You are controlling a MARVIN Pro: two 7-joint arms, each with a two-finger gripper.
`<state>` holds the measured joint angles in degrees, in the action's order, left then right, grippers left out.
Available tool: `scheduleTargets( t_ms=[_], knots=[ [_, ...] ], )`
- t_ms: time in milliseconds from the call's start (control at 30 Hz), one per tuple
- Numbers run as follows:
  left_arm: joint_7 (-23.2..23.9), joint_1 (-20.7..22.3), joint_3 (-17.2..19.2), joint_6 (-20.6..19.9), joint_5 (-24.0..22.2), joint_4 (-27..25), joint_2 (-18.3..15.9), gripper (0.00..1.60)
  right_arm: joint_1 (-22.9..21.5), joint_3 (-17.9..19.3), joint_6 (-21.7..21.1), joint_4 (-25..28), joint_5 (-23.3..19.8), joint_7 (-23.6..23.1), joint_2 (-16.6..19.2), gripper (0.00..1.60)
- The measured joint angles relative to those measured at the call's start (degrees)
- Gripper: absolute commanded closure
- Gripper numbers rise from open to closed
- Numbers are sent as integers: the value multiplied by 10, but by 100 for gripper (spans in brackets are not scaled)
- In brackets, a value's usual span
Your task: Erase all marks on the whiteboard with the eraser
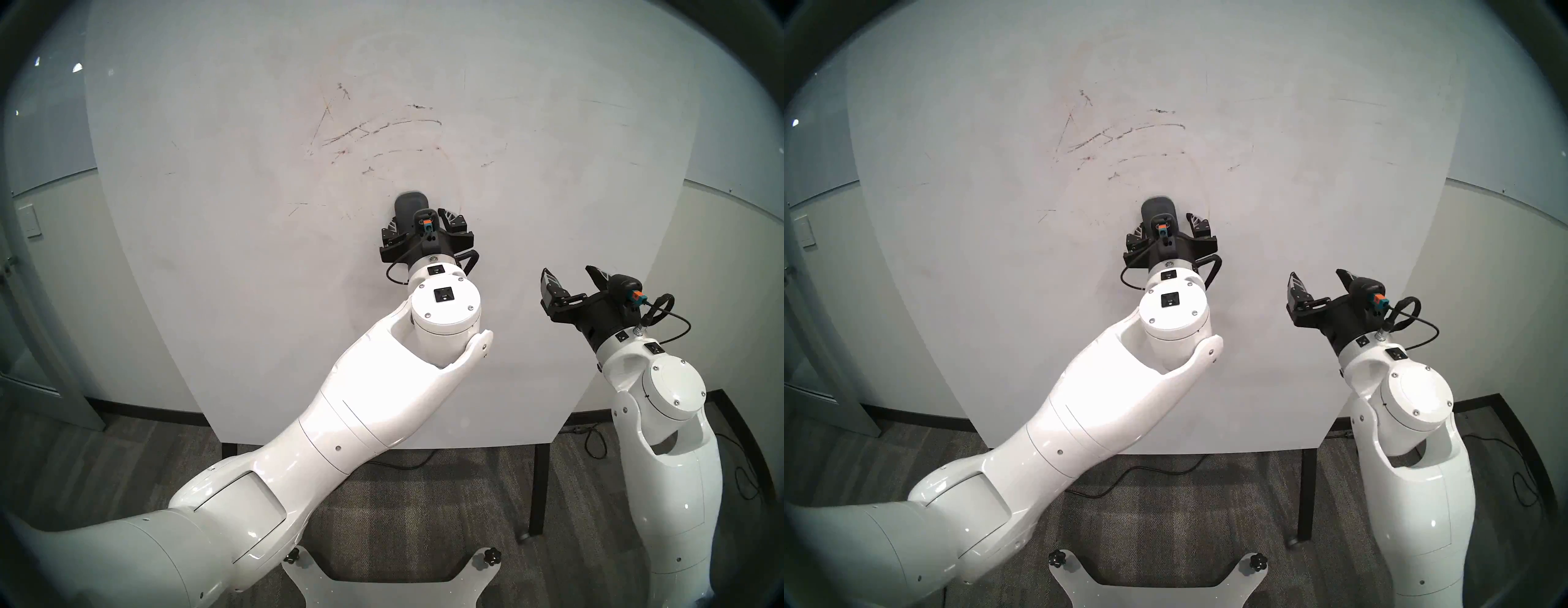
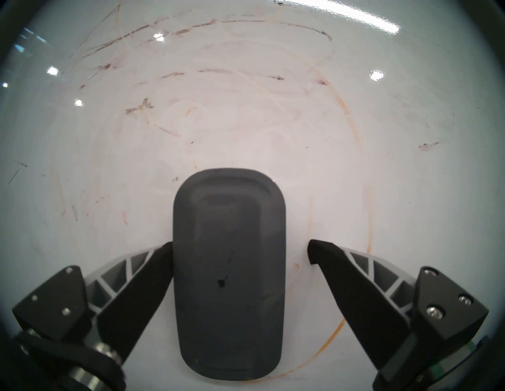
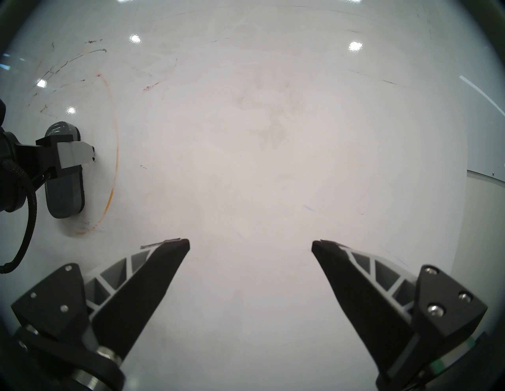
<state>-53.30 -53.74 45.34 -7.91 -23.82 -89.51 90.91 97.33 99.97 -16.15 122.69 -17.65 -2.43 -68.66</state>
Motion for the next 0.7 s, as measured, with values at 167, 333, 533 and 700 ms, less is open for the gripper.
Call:
scheduleTargets(
  t_ms=[167,333,533,700],
  knots=[
    [1,-4,1,-5,-3,-7,-3,14,0,0,0,0,0,0,0,0],
    [3,-10,2,-11,-6,-12,-9,12,0,0,0,0,0,0,0,0],
    [6,-15,2,-11,-7,-17,-16,9,0,0,0,0,0,0,0,0],
    [10,-15,3,-8,-7,-17,-19,38,0,0,0,0,0,0,0,0]
  ],
)
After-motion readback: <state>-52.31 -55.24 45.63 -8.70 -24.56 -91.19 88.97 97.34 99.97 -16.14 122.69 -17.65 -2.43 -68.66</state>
